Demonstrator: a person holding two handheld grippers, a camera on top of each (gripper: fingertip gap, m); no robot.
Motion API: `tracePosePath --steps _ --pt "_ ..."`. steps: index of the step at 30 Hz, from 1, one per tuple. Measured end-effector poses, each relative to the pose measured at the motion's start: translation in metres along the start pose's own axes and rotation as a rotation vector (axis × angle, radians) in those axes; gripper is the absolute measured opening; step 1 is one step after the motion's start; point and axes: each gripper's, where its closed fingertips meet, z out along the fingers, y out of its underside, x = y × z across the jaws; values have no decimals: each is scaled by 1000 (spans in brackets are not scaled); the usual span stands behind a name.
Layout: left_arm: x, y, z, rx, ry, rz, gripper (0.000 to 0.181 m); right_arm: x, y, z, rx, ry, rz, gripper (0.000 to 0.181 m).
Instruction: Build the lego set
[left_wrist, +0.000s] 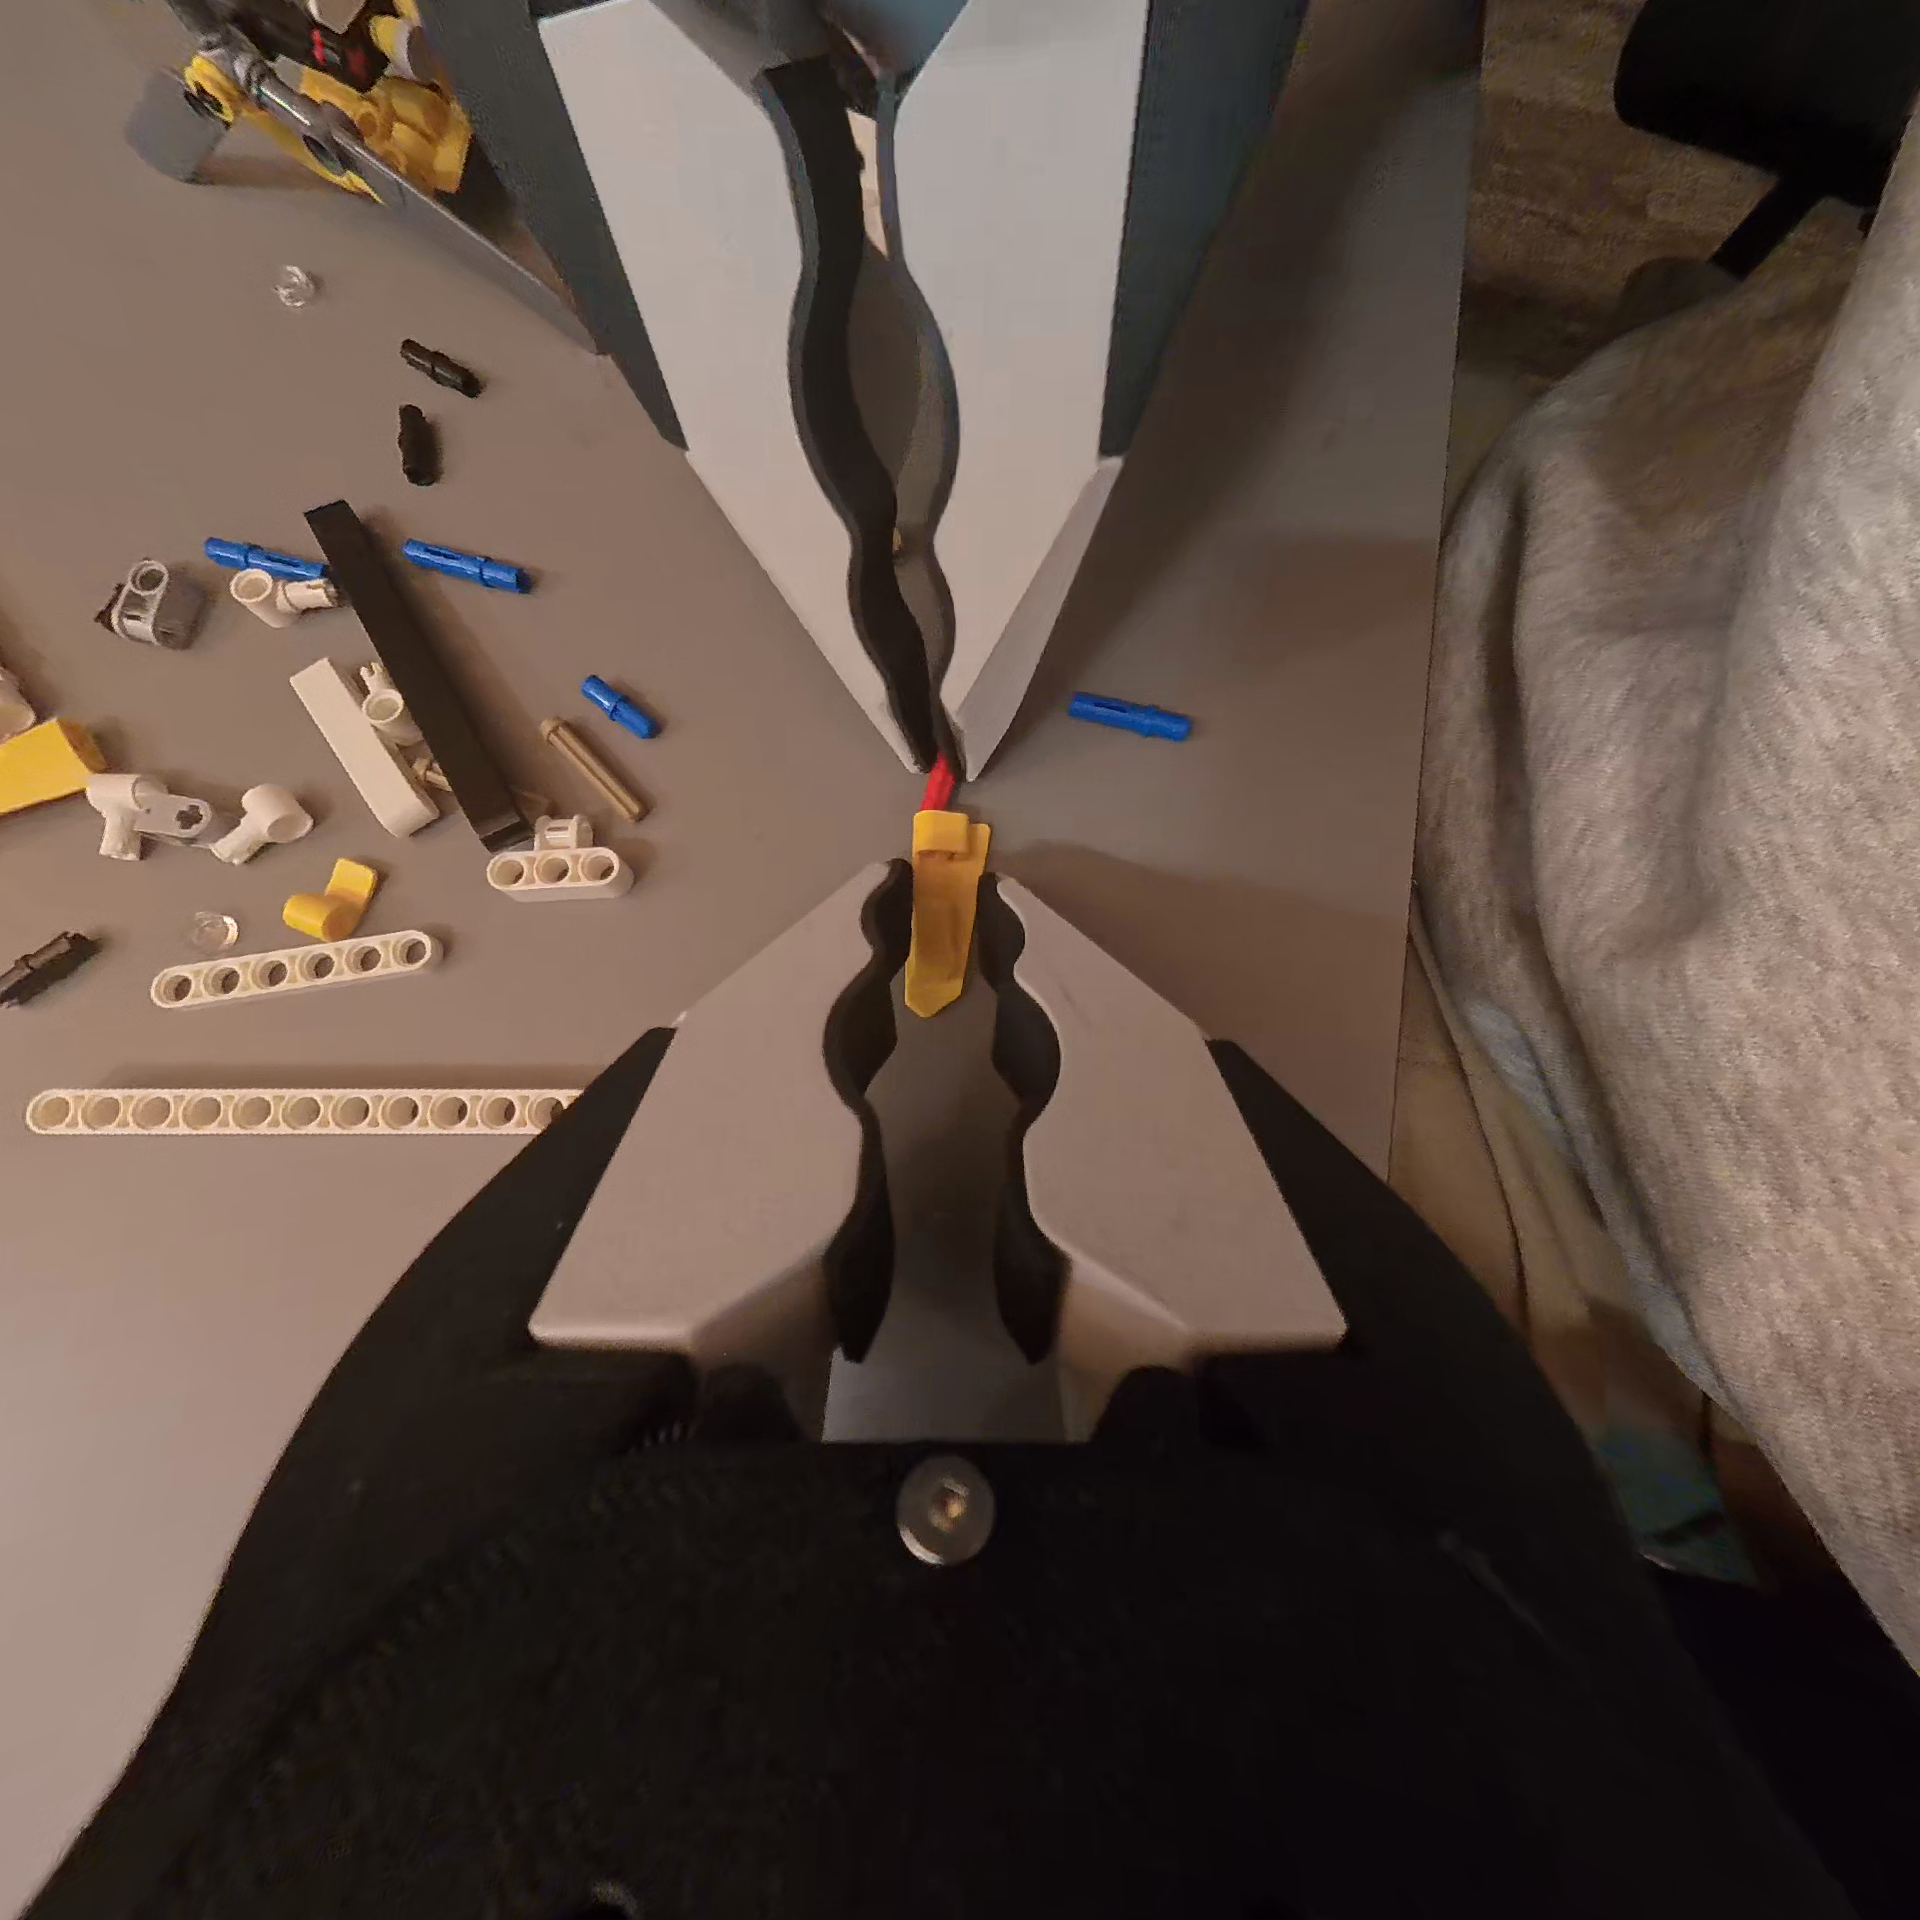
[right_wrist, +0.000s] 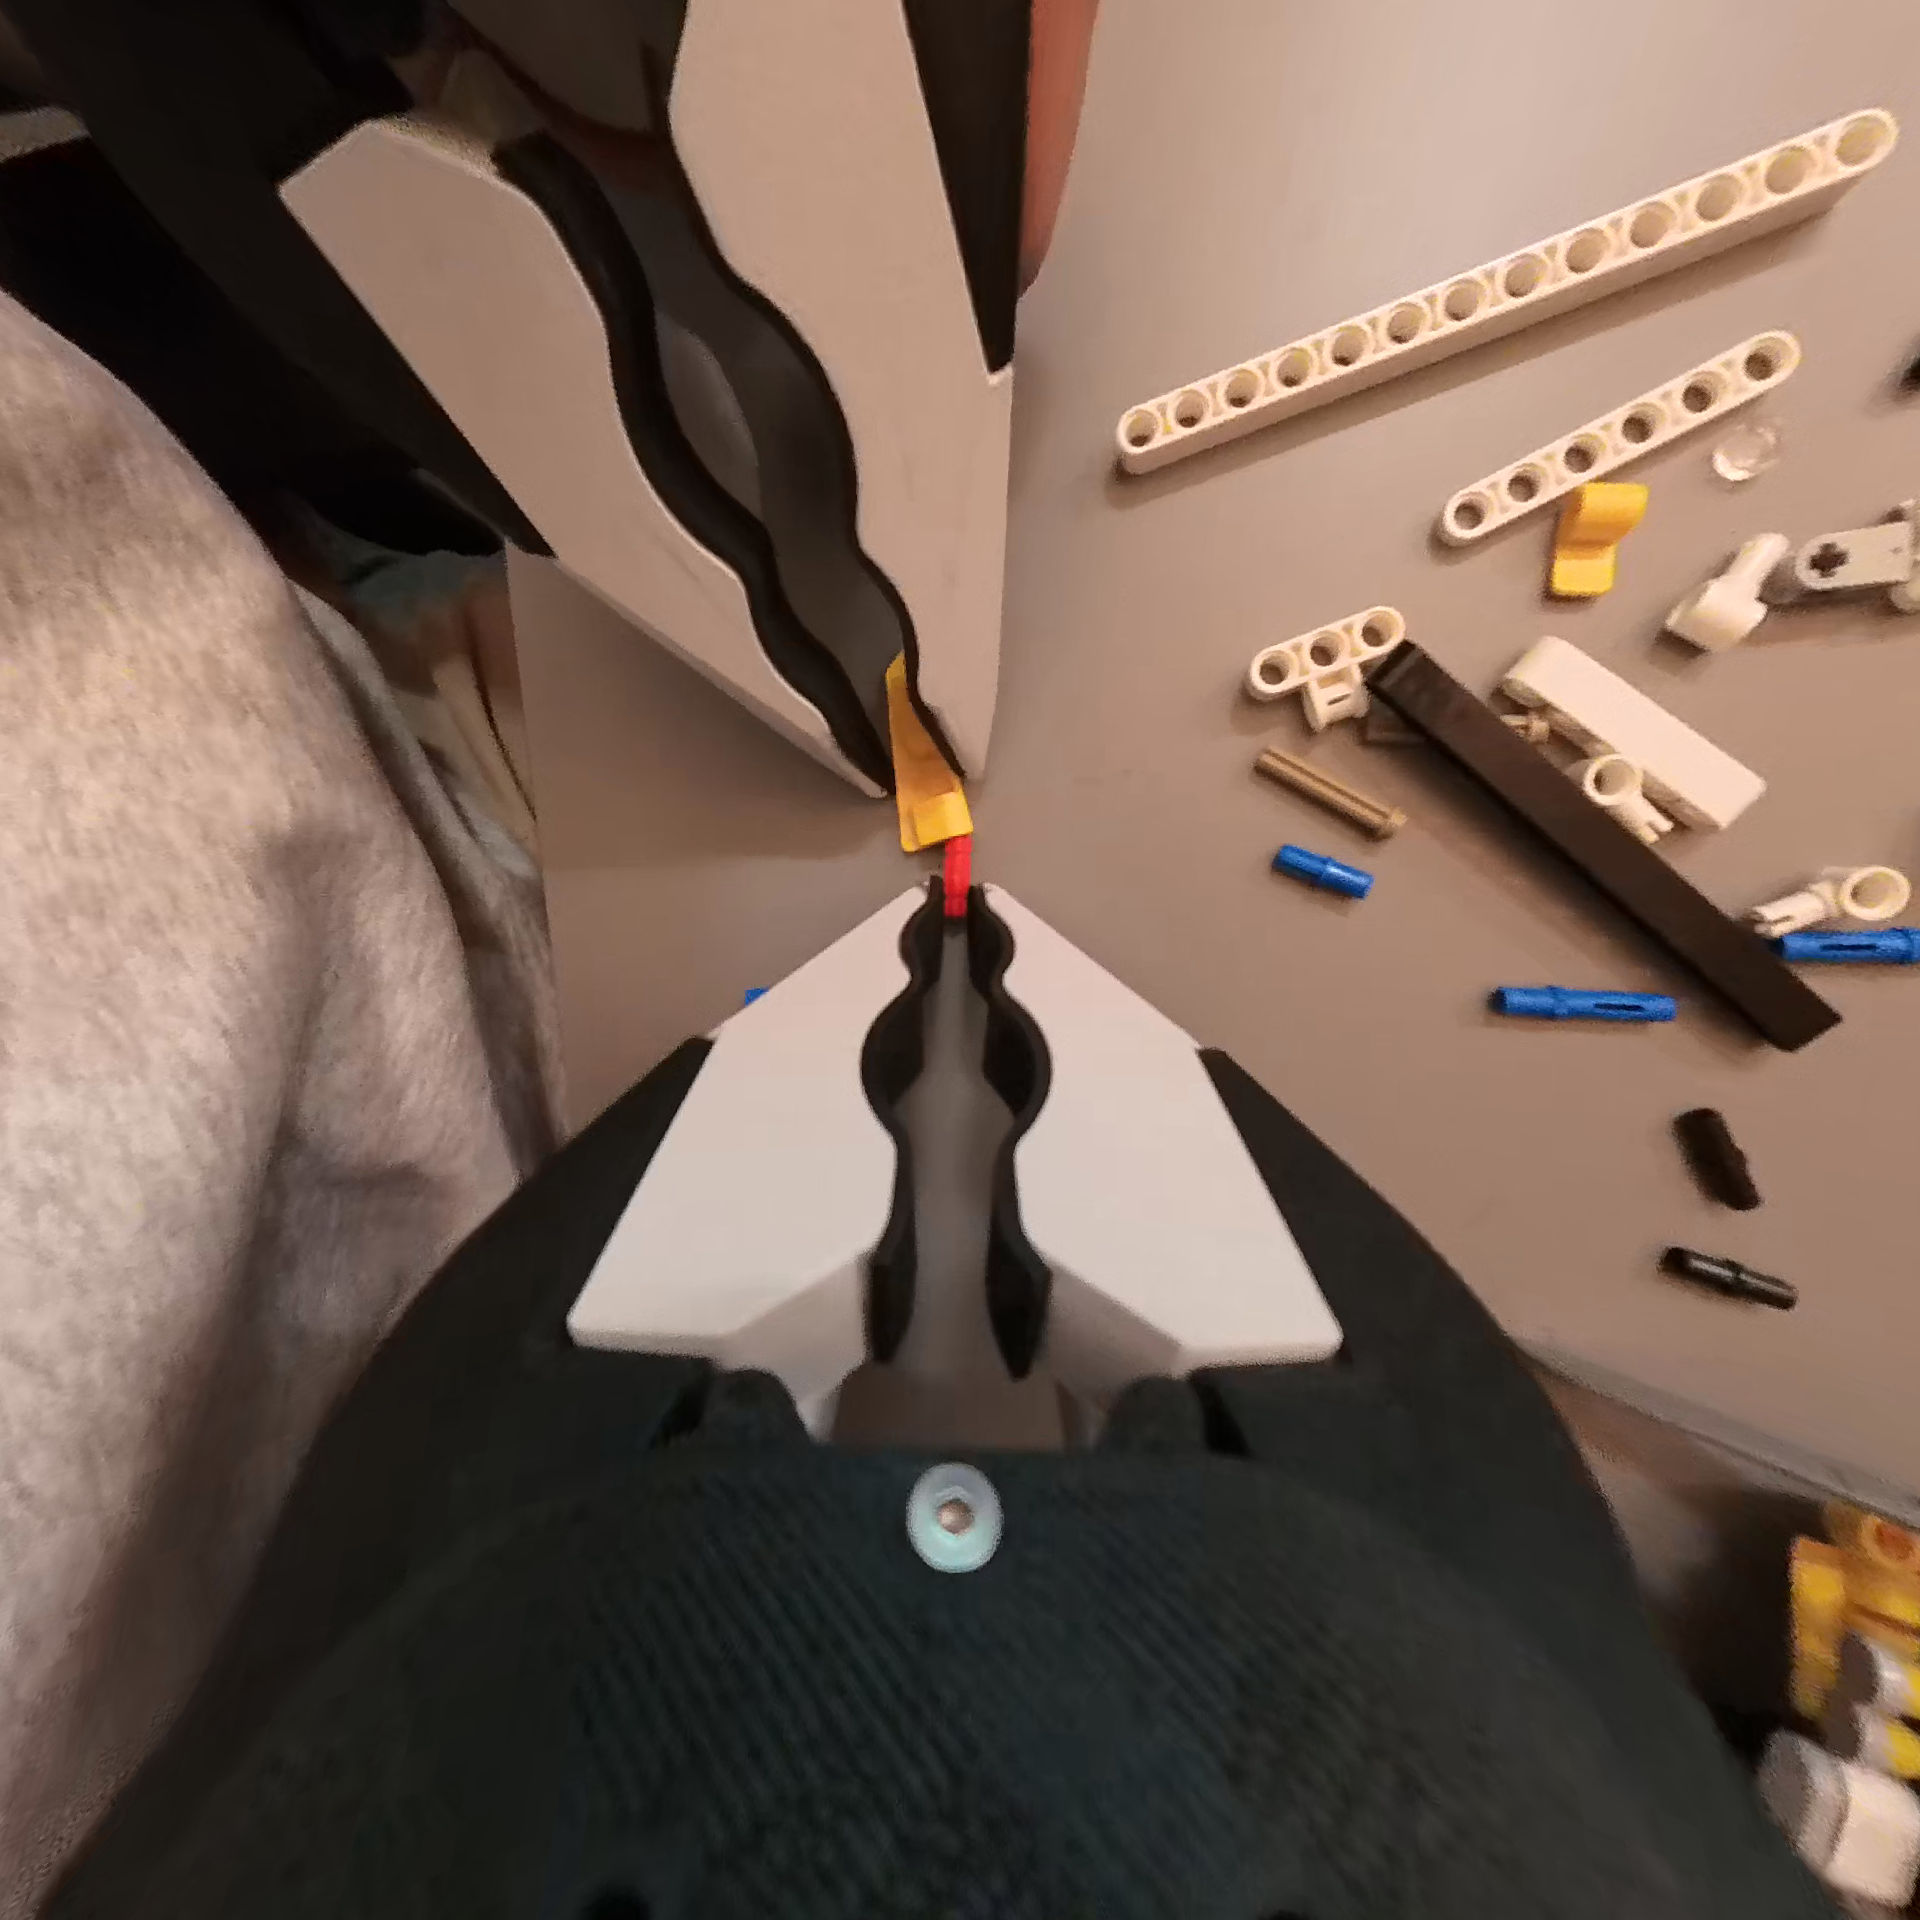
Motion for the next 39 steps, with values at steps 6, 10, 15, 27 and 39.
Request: tracePosePath --steps 6,10,15,27,39 --pt "0 0 0 0 23 1 9 0 1 0 -41 20 -238 2" --pt "0 0 0 -1 34 -10 10 2 0 1 -59 45 -372 2" --pt "0 0 0 -2 39 -14 10 2 -1 1 6 32 -381 2" --pt "0 0 1 -2 58 -26 9 1 -3 1 60 -51 -237 2" --pt "1 -1 1 -2 72 -27 9 0 -4 0 67 -158 30 0"
